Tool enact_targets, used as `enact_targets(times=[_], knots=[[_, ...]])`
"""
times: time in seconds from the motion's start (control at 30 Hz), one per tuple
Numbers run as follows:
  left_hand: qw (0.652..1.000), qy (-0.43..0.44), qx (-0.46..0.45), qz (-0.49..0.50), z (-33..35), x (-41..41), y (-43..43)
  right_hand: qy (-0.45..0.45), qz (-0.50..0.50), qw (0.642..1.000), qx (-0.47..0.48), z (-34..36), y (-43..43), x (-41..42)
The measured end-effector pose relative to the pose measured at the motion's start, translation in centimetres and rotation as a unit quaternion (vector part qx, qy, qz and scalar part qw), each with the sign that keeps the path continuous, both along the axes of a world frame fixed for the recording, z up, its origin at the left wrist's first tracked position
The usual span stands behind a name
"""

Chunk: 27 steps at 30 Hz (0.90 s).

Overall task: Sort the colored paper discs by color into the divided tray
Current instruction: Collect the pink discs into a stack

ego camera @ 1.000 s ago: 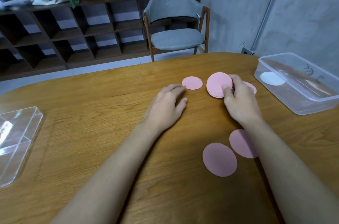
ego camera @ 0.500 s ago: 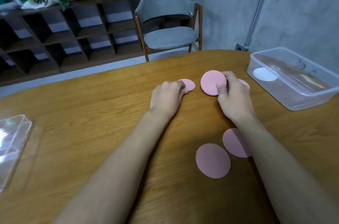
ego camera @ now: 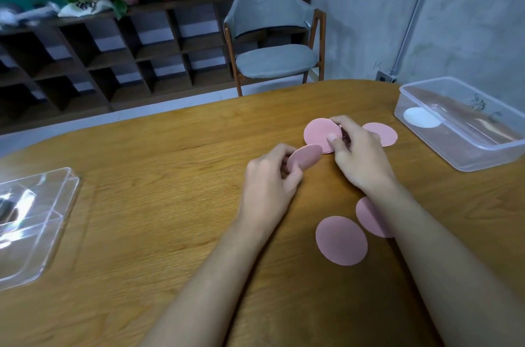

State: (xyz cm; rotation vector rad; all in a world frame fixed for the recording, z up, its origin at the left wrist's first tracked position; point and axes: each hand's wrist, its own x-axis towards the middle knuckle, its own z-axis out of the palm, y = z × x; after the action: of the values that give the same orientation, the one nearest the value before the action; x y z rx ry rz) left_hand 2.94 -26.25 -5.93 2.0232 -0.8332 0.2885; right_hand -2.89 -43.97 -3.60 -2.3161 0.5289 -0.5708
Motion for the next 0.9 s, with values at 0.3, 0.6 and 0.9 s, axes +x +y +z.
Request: enact_targets(times=[0.3, 0.6, 0.9], knots=[[0.984, 0.133, -0.116, 0.03, 0.2, 1.0, 0.7, 0.007, 0.096, 0.995, 0.03, -0.1, 1.2, 0.2], [0.979, 0.158, -0.107, 0.079, -0.1, 1.4, 0.5, 0.041, 0.121, 0.991, 0.032, -0.4, 1.9, 0.5], [0.973, 0.17, -0.136, 0.078, 0.1, 1.2, 0.5, 0.078, 0.155, 0.985, -0.021, 0.1, 2.8, -0.3]])
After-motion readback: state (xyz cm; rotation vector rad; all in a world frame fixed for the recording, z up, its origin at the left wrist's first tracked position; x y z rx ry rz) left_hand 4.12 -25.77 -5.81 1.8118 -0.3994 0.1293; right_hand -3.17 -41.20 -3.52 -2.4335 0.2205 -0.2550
